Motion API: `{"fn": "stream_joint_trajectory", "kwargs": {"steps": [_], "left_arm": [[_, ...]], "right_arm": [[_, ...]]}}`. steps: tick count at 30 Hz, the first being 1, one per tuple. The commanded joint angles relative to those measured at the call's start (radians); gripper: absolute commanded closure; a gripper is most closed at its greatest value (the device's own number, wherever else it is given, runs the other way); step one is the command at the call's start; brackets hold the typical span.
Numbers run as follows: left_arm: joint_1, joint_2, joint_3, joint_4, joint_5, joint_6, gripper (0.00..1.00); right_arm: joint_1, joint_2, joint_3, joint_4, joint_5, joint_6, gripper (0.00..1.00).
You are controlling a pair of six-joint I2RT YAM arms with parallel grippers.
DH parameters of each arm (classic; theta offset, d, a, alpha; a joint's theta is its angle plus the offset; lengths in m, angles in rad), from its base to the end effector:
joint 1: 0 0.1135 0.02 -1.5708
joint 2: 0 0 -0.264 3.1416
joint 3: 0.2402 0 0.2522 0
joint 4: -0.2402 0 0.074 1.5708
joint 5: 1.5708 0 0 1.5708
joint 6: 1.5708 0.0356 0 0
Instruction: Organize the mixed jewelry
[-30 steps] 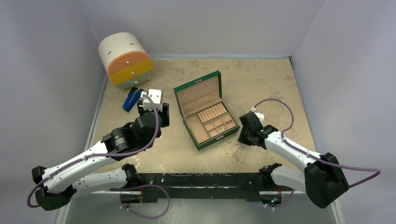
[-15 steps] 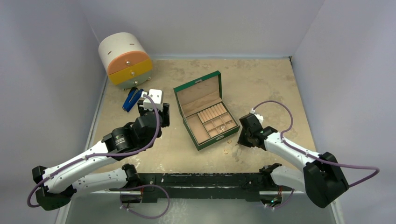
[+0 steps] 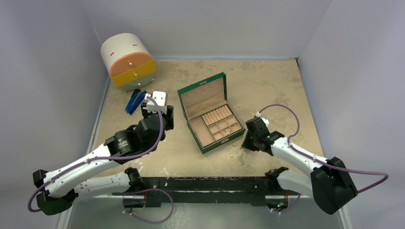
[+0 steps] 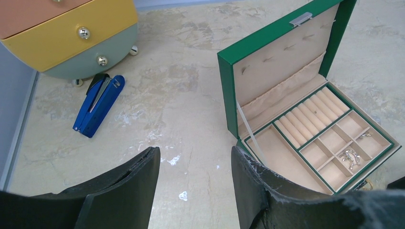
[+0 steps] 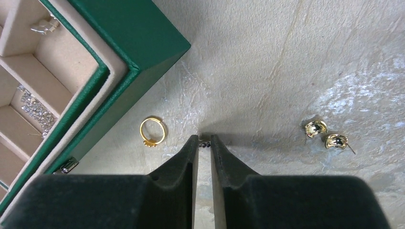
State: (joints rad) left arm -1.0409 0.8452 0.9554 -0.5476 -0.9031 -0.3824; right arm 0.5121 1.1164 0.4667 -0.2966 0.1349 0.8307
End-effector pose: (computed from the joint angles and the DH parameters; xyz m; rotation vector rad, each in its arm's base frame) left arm 0.1094 -0.1314 0.3569 0.0550 1.8362 -0.0848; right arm 0.1761 0.0935 0.1616 0.4587 2.5049 0.3766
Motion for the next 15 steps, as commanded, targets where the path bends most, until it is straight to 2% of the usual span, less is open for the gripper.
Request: {"fn": "stream_joint_trajectory", "kwargs": {"steps": [1, 9, 15], "left_arm": [[0.003, -0.009, 0.005, 0.018, 0.000, 0.000, 0.44], [0.004, -0.010, 0.003, 0.018, 0.000, 0.000, 0.44], [0.004, -0.009, 0.003, 0.018, 0.000, 0.000, 0.44]], "right_arm": [[0.006, -0.017, -0.026, -0.010, -0.017, 0.019, 0.85], [0.006, -0.039, -0.021, -0.017, -0.014, 0.021, 0.98], [0.006, -0.077, -0.008, -0.043, -0.012, 0.021, 1.00]]}}
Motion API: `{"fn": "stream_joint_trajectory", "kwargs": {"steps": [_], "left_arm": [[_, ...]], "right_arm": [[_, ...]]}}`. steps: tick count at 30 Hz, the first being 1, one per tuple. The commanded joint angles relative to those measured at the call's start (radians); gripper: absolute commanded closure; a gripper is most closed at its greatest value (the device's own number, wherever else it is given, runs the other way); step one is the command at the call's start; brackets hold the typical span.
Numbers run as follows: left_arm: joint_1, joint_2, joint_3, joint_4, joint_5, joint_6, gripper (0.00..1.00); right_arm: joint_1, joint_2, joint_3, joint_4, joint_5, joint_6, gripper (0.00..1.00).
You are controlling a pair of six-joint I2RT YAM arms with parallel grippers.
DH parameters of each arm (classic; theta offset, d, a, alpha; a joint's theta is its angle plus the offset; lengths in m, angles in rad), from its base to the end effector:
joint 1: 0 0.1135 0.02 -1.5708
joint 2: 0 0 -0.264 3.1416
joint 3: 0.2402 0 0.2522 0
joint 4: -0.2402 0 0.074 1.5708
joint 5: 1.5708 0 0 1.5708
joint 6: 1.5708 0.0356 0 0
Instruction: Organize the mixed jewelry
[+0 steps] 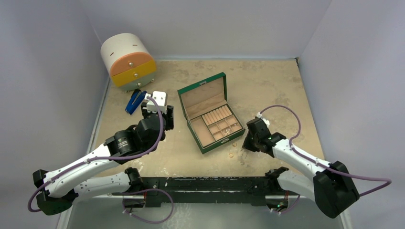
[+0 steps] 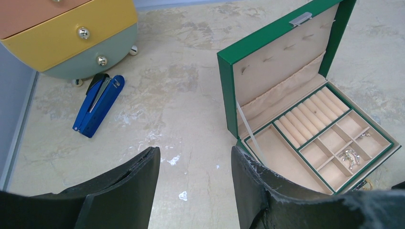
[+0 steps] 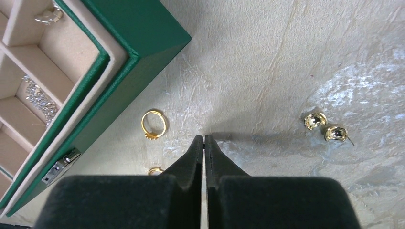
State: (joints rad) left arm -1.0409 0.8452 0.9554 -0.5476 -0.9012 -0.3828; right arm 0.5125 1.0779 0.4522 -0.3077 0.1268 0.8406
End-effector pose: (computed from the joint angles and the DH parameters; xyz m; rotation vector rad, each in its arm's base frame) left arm 0.1094 -0.1315 0.3569 0.0559 1.8368 -0.0867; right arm 0.1711 0.0911 0.1634 0.4672 2.4964 0.3989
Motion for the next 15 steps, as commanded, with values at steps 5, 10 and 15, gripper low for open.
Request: {"fn": "stream_joint_trajectory", "kwargs": {"steps": [5, 10, 15], "left_arm": [[0.004, -0.008, 0.002, 0.018, -0.002, 0.000, 0.44], [0.004, -0.007, 0.003, 0.018, -0.002, 0.000, 0.44], [0.003, -0.007, 0.004, 0.018, -0.002, 0.001, 0.44]], "right_arm": [[0.005, -0.086, 0.043, -0.085, 0.009, 0.002, 1.00], [0.005, -0.123, 0.112, -0.143, 0.025, -0.010, 1.00], [0.006, -0.151, 0.196, -0.191, 0.046, -0.031, 1.00]]}}
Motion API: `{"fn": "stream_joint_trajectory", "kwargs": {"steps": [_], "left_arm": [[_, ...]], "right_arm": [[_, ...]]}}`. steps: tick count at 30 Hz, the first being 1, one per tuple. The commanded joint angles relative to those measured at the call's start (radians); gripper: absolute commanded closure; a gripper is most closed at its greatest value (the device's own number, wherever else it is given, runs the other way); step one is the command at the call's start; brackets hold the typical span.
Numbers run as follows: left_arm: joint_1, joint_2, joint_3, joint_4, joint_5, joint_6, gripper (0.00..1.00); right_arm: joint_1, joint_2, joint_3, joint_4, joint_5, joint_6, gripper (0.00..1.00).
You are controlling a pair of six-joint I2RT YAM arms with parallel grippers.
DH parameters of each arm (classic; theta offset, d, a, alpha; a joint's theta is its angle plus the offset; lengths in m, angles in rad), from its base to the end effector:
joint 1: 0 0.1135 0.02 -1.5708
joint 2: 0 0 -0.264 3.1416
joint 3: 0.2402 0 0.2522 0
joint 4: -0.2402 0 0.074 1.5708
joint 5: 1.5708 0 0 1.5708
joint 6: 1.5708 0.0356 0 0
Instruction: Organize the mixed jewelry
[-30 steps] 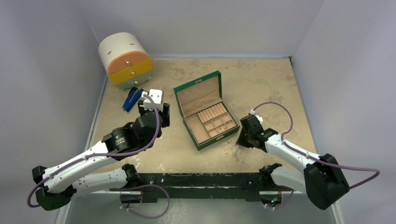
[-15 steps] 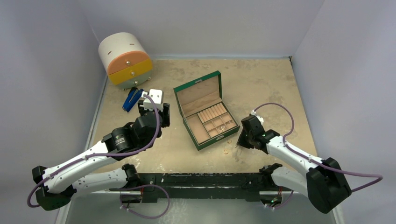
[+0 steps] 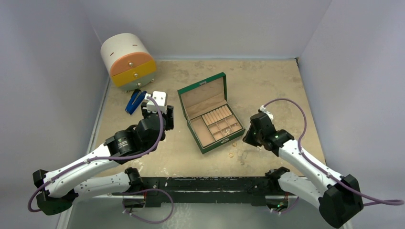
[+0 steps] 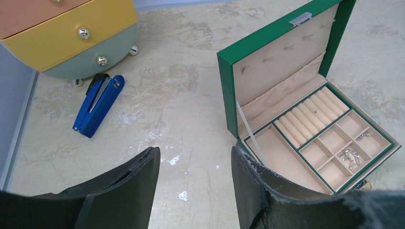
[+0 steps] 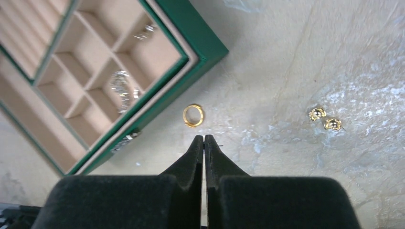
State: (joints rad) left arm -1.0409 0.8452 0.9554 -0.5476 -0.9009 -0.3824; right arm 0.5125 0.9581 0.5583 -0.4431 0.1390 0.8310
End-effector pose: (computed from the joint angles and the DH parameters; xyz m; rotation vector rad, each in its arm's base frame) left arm 0.1094 -0.1315 0.3569 0.0565 1.8369 -0.0867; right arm 0.1679 0.0888 0.2078 0.4531 2.4109 0.4477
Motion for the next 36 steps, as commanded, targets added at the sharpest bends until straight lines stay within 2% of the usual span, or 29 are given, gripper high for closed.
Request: {"fn": "stream_joint_trajectory", "kwargs": {"steps": [1, 6, 16, 36], "left_arm": [[0.004, -0.008, 0.004, 0.018, -0.003, 0.000, 0.44], [0.004, -0.009, 0.004, 0.018, -0.003, 0.000, 0.44], [0.004, -0.014, 0.003, 0.017, -0.004, 0.000, 0.44], [0.003, -0.015, 0.005, 0.015, -0.007, 0.004, 0.44]], "right_arm": [[0.005, -0.034, 0.107, -0.061, 0.043, -0.027, 1.00], [0.005, -0.021, 0.176, -0.052, 0.072, -0.043, 1.00], [0.006, 0.119, 0.241, 0.071, 0.082, -0.059, 1.00], [0.005, 0.312, 0.243, 0.203, 0.069, -0.038, 0.97]]}}
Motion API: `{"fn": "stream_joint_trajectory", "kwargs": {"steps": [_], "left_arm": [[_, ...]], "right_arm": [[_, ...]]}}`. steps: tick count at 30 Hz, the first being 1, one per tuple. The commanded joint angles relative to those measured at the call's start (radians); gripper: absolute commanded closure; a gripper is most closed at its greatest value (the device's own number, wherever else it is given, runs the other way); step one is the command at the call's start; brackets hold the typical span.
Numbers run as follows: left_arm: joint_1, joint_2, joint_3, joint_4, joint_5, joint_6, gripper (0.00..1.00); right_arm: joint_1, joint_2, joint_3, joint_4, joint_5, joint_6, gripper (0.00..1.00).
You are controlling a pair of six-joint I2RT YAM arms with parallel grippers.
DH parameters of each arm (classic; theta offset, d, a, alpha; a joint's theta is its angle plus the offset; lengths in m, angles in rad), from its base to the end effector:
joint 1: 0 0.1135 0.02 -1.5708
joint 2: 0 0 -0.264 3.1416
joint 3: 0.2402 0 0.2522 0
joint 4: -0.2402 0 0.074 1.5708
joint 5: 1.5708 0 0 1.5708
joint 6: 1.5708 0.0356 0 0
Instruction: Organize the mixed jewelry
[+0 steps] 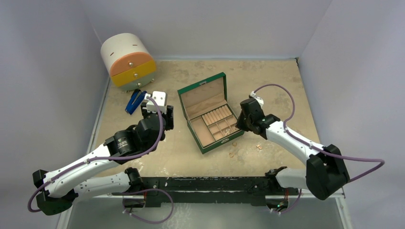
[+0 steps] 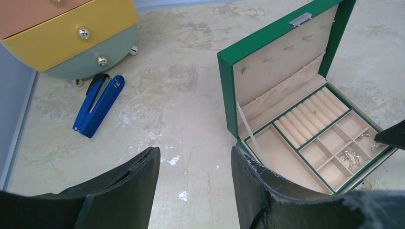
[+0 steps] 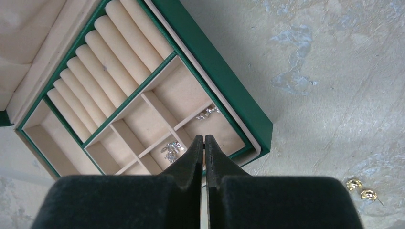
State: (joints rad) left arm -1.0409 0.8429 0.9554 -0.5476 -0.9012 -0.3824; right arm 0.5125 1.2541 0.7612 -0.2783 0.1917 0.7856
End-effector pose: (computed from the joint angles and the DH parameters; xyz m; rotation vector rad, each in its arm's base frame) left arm 0.1091 -0.1310 0.3572 0.0549 1.8356 -0.0882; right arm 0.2300 0.1216 0.2254 0.4165 2.3265 0.4223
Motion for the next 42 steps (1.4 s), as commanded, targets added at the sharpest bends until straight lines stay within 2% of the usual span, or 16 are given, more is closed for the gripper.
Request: {"fn": "stream_joint_trajectory", "kwargs": {"steps": [1, 12, 18, 22, 33, 42], "left_arm": [[0.004, -0.013, 0.004, 0.015, -0.007, 0.004, 0.44], [0.004, -0.013, 0.004, 0.015, -0.007, 0.005, 0.44], [0.004, -0.011, 0.004, 0.015, -0.008, 0.005, 0.44], [0.004, -0.010, 0.005, 0.017, -0.008, 0.007, 0.44], [0.004, -0.019, 0.005, 0.018, 0.002, 0.005, 0.44], [0.004, -0.021, 0.004, 0.018, 0.010, 0.004, 0.44]], "right_arm": [[0.004, 0.022, 0.042, 0.039, 0.016, 0.007, 0.96], [0.004, 0.030, 0.057, 0.014, 0.018, 0.003, 0.79], [0.004, -0.036, 0.055, -0.057, 0.027, -0.004, 0.78], [0.005, -0.100, 0.042, -0.124, 0.087, 0.006, 0.76], [0.004, -0.247, -0.034, -0.353, 0.223, 0.134, 0.76], [0.005, -0.302, -0.128, -0.397, 0.245, 0.256, 0.76]]}}
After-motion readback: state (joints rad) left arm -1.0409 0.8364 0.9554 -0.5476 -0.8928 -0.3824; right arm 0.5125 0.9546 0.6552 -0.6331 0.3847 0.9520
